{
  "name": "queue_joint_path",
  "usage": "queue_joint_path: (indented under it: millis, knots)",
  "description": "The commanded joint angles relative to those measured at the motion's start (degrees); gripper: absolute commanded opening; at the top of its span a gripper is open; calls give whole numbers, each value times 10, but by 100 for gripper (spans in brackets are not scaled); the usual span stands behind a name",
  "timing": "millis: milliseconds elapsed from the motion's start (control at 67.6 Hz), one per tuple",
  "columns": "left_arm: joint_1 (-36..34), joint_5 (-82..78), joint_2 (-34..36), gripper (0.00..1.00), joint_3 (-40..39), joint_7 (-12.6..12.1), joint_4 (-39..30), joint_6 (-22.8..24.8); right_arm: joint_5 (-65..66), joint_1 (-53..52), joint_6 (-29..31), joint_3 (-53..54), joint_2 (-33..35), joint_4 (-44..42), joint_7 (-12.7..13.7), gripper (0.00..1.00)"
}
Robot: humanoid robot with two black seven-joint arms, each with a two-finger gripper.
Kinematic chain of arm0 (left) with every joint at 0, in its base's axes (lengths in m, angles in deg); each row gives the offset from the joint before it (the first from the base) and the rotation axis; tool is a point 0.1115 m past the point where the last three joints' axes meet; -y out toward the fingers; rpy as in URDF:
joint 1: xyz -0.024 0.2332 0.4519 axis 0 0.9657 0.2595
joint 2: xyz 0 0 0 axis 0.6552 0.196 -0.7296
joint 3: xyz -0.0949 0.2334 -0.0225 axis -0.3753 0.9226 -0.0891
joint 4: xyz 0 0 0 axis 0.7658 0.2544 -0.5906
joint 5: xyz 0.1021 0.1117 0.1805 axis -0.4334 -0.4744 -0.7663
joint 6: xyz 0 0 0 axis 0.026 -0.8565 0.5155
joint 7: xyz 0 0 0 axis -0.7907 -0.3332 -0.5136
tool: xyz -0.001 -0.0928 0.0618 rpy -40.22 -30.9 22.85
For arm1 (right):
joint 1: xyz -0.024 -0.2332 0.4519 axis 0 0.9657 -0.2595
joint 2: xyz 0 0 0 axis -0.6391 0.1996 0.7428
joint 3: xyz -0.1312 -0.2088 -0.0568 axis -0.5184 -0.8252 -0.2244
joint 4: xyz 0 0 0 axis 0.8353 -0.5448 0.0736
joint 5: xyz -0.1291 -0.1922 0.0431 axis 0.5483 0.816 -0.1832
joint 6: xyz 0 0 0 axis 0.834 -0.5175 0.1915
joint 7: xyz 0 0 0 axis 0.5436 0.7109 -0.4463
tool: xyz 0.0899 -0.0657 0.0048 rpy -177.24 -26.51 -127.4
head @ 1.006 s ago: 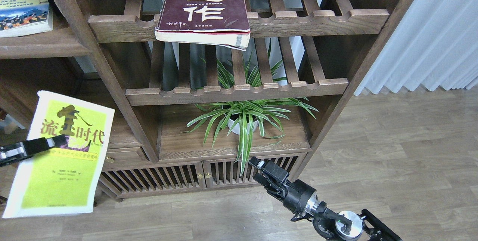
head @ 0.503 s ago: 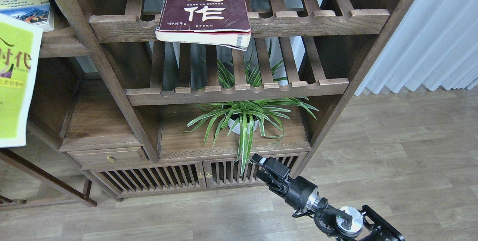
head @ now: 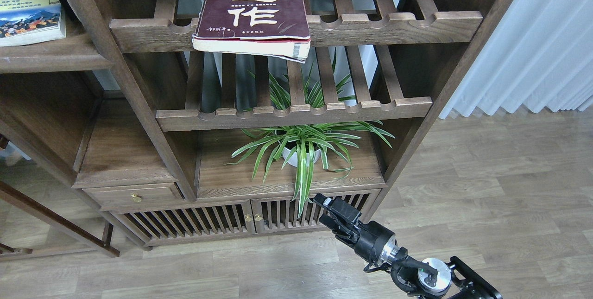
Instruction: Organize books on shelf
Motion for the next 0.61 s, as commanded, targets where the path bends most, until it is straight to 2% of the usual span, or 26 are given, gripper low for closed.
queue_joint_path:
  millis: [0,148,592]
  knots:
    - [-27,-6,-50,0,-1,-29,41,0,0,1,0,0,0,1,0,100]
    - [-50,-9,-100,0,-1,-54,74,0,0,1,0,0,0,1,0,100]
    - [-107,-12,-167,0,4,-56,161,0,-1,6,0,3,0,1,0,100]
